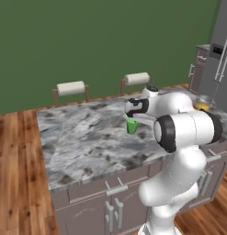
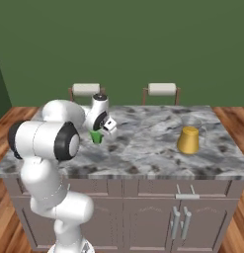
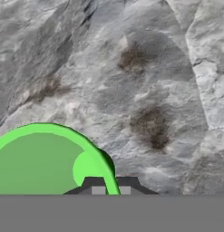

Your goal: Place the pitcher and cup on the dining counter for serving.

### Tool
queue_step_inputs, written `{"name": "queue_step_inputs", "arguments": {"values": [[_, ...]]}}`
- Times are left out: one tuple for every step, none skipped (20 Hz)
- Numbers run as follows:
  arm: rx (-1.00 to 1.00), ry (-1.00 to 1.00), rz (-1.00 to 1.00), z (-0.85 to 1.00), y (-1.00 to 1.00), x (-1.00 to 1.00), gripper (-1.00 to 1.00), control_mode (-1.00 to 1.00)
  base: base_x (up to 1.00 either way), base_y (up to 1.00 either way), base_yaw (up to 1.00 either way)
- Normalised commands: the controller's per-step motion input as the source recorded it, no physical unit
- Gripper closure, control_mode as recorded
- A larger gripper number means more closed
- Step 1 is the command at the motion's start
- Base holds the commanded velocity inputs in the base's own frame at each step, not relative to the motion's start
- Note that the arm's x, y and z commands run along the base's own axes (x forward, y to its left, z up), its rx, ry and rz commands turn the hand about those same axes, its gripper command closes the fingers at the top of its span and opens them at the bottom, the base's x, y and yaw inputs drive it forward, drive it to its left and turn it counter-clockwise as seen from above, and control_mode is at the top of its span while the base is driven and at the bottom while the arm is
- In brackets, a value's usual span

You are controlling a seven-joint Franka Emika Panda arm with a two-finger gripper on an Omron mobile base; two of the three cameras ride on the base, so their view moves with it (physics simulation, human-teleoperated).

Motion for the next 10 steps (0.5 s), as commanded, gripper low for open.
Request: {"name": "queue_step_inputs", "arguments": {"values": [[-0.07, 0.00, -0.02, -0.72, 0.12, 0.52, 1.00, -1.00, 0.00, 0.00, 0.00], [-0.08, 0.00, -0.01, -0.70, 0.17, 0.51, 1.00, -1.00, 0.00, 0.00, 0.00], [-0.08, 0.00, -0.01, -0.74, 0.19, 0.49, 1.00, -1.00, 0.00, 0.00, 0.00], [-0.05, 0.00, -0.01, -0.82, 0.21, 0.39, 1.00, -1.00, 0.00, 0.00, 0.00], [-0.02, 0.00, 0.00, -0.86, 0.21, 0.29, 1.00, -1.00, 0.00, 0.00, 0.00], [0.00, 0.00, 0.00, -0.84, 0.18, 0.24, 1.00, -1.00, 0.00, 0.00, 0.00], [0.00, 0.00, 0.00, -0.76, 0.18, 0.16, 1.00, -1.00, 0.00, 0.00, 0.00], [0.00, 0.00, 0.00, -0.71, 0.14, 0.14, 1.00, -1.00, 0.00, 0.00, 0.00], [0.00, 0.00, 0.00, -0.64, 0.11, 0.13, 1.00, -1.00, 0.00, 0.00, 0.00], [0.00, 0.00, 0.00, -0.60, 0.09, 0.13, 1.00, -1.00, 0.00, 0.00, 0.00]]}}
